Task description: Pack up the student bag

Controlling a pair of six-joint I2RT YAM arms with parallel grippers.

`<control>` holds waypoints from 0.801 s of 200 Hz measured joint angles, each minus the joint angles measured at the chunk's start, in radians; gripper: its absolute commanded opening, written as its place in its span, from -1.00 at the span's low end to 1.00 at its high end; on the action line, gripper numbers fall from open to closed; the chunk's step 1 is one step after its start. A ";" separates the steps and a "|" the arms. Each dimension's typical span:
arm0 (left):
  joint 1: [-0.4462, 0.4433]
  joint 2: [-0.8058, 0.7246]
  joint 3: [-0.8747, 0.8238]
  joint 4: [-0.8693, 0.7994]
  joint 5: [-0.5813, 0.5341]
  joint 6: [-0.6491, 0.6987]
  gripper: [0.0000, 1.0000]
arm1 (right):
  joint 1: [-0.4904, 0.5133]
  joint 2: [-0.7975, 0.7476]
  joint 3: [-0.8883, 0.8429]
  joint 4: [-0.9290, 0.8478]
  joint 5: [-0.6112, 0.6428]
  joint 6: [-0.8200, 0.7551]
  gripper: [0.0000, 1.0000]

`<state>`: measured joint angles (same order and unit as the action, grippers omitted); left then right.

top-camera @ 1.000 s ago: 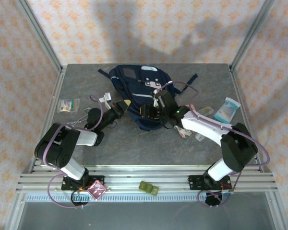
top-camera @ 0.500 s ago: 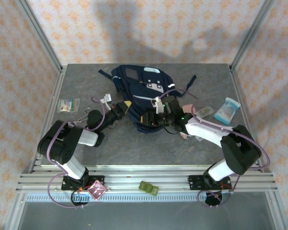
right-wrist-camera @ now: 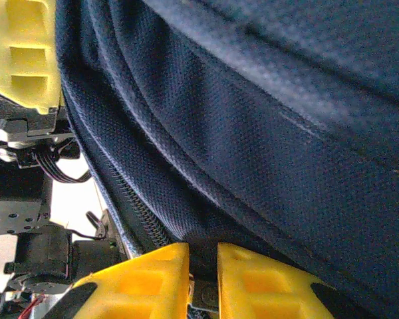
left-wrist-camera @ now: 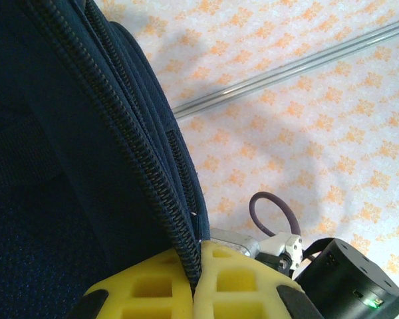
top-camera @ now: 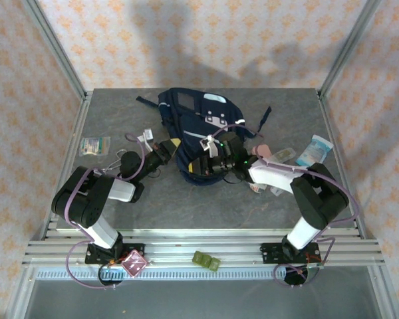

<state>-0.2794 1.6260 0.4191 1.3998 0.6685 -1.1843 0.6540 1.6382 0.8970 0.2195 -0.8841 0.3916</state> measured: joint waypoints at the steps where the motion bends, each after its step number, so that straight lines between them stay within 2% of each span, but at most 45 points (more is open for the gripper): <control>1: 0.000 0.000 0.001 -0.001 0.000 0.001 -0.88 | 0.001 0.002 0.002 -0.001 0.001 0.000 -0.63; 21: 0.001 0.000 0.026 -0.041 -0.018 0.021 -0.17 | 0.005 0.026 0.026 0.000 0.011 0.006 -0.63; 27: 0.001 -0.003 0.032 -0.056 -0.026 0.030 -0.05 | 0.007 0.039 0.032 0.006 0.023 0.013 -0.63; 62: 0.000 -0.056 0.035 -0.285 -0.112 0.100 0.14 | 0.025 0.120 0.038 0.067 0.072 0.083 -0.63; 100: -0.003 -0.210 0.031 -0.684 -0.274 0.185 0.33 | 0.044 0.183 0.038 0.137 0.089 0.151 -0.63; 121: -0.016 -0.287 0.018 -0.860 -0.360 0.192 0.35 | 0.046 0.200 0.038 0.154 0.095 0.169 -0.62; 160: -0.084 -0.359 -0.079 -1.003 -0.427 0.156 0.43 | 0.047 0.202 0.038 0.167 0.099 0.182 -0.62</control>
<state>-0.3630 1.2671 0.3397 0.3973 0.2417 -1.0286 0.7006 1.8400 0.9352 0.3870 -0.7853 0.5732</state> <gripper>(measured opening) 0.710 0.189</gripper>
